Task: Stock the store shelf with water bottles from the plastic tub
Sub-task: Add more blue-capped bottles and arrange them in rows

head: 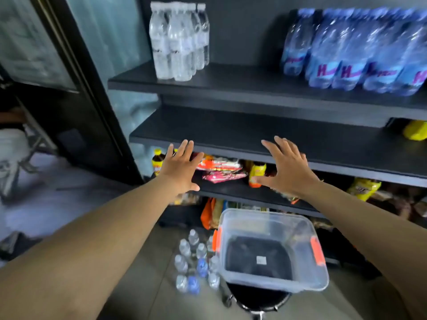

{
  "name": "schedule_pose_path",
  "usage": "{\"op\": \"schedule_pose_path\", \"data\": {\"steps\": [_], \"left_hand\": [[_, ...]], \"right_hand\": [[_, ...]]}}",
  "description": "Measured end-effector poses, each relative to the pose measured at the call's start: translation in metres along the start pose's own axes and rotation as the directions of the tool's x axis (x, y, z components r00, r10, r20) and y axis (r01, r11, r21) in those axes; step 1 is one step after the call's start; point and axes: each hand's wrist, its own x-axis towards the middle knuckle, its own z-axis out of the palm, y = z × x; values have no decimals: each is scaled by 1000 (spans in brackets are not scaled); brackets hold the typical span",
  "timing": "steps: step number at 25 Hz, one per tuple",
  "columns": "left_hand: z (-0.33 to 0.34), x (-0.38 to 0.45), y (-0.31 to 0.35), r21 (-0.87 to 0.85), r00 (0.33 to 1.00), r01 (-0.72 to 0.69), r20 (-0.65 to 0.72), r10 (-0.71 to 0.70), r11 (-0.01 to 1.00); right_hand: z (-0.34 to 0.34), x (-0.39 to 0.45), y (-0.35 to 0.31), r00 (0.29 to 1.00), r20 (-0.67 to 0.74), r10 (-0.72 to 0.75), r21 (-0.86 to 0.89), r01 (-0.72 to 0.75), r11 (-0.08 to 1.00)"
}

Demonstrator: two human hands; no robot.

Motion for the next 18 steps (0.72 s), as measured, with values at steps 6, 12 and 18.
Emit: {"op": "schedule_pose_path", "data": {"steps": [6,12,18], "left_hand": [[145,-52,-22,-113,986,40,167,-21,993],[270,-93,-26,-189,965,44,261,7,981],[390,-108,12,-280,956,94,292,-8,956]], "right_hand": [[138,-28,-68,993,117,-2,141,-15,990],[275,-61,-113,979,198,45,267,-98,959],[406,-94,-111,942,313,122,305,-221,926]]}}
